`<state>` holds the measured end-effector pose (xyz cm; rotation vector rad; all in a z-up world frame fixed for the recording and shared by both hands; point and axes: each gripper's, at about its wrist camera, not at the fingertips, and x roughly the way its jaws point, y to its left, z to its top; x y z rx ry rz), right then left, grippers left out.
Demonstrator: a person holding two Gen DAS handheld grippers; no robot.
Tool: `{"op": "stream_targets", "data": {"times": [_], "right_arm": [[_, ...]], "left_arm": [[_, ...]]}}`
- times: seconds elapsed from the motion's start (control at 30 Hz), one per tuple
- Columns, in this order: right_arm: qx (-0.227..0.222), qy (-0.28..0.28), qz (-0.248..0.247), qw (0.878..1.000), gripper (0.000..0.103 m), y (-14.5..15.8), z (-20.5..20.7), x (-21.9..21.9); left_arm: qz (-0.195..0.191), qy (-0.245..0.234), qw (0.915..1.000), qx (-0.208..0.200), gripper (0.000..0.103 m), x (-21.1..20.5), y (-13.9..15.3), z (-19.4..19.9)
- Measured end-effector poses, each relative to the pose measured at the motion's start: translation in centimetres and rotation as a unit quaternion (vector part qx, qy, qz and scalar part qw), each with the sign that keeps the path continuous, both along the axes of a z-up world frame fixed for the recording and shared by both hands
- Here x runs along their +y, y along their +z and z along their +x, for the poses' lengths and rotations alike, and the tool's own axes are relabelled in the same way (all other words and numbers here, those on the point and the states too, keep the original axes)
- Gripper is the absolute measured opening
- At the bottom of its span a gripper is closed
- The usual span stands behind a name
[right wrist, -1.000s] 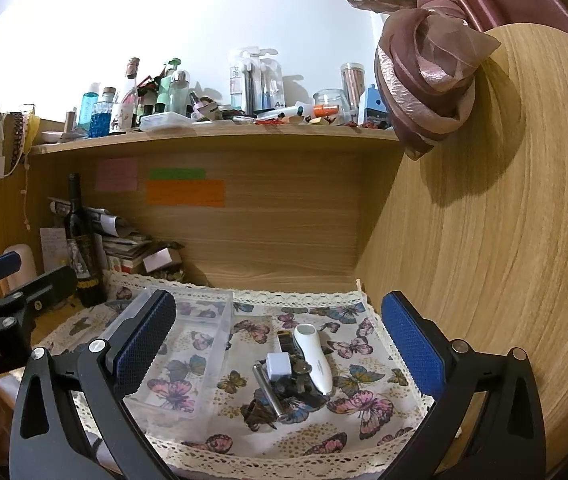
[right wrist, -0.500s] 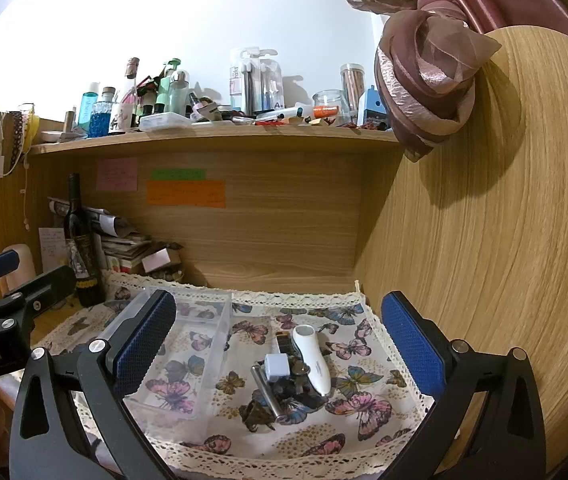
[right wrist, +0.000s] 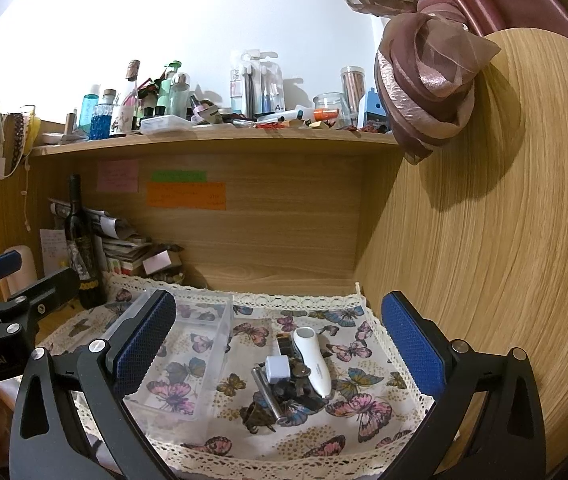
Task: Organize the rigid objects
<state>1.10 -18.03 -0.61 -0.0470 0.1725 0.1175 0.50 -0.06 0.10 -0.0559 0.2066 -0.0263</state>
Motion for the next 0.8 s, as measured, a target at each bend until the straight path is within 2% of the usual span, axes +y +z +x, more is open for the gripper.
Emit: {"op": "stream_targets", "data": {"times": [0.8], "right_arm": [[0.003,0.002,0.003,1.000,0.103,-0.31,0.24,-0.22]], "left_arm": [[0.002,-0.002,1.0000,0.001,0.103,0.03,-0.09,0.26]]}}
